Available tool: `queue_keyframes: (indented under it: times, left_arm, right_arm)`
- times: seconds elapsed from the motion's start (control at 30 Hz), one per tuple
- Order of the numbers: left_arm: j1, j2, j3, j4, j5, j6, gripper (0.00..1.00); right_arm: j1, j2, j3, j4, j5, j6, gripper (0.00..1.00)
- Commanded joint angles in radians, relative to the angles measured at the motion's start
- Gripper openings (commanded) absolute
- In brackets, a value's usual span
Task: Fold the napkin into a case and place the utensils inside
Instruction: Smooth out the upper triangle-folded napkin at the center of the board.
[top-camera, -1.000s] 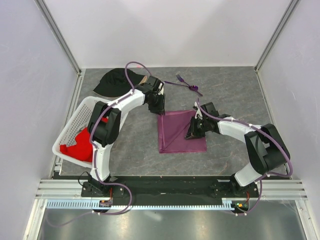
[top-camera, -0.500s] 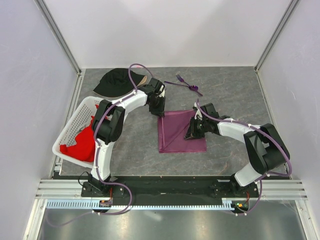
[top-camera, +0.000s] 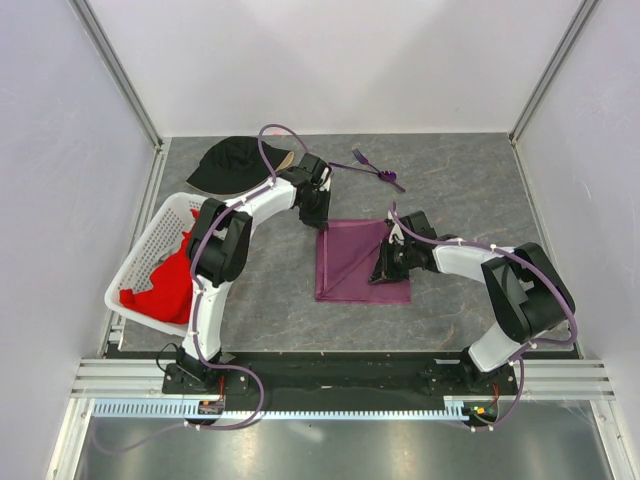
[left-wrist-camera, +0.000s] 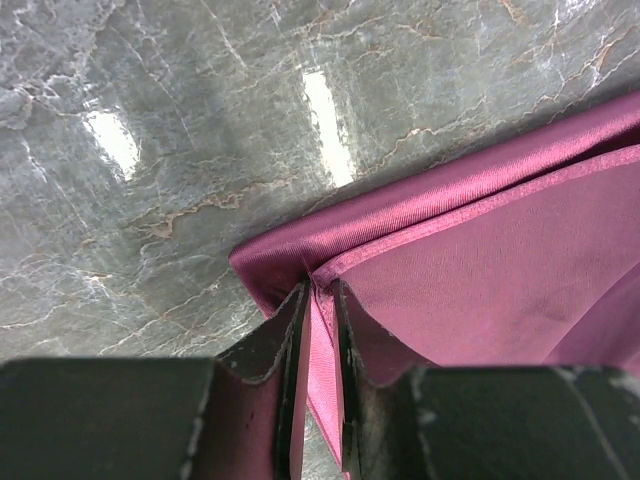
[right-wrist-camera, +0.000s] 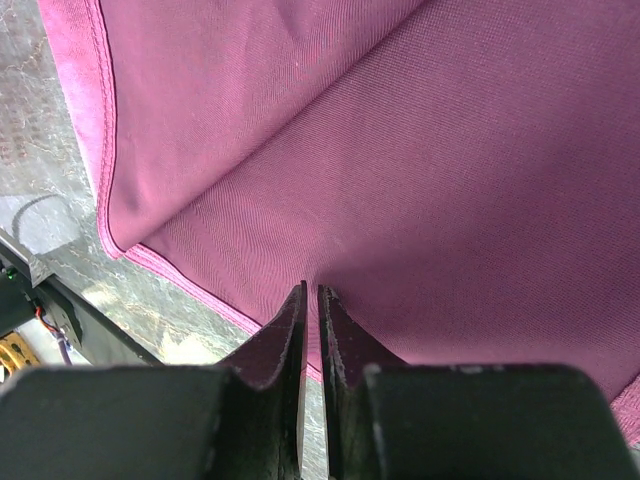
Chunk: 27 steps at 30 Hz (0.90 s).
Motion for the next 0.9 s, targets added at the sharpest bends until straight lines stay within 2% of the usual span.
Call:
queue_keyframes:
  times: [0.0,0.43,0.63,0.87]
  left_arm:
    - [0.0,0.016,0.042,0.022,-0.008,-0.019,0.21]
    - [0.0,-0.007,0.045,0.06,0.004,-0.039,0.26]
    - [0.0,0.011,0.059,0.062,0.006,-0.039,0.32]
    - [0.0,0.018,0.05,0.065,0.027,-0.042,0.3]
  right_arm:
    - [-0.001,0.004,-0.013,0.039,-0.016,-0.018,0.14]
    - [-0.003,0.012,-0.017,0.045,-0.02,-0.021,0.14]
    - [-0.003,0.016,-0.019,0.047,-0.022,-0.019,0.14]
    - [-0.001,0.021,-0.019,0.047,-0.023,-0.021,0.14]
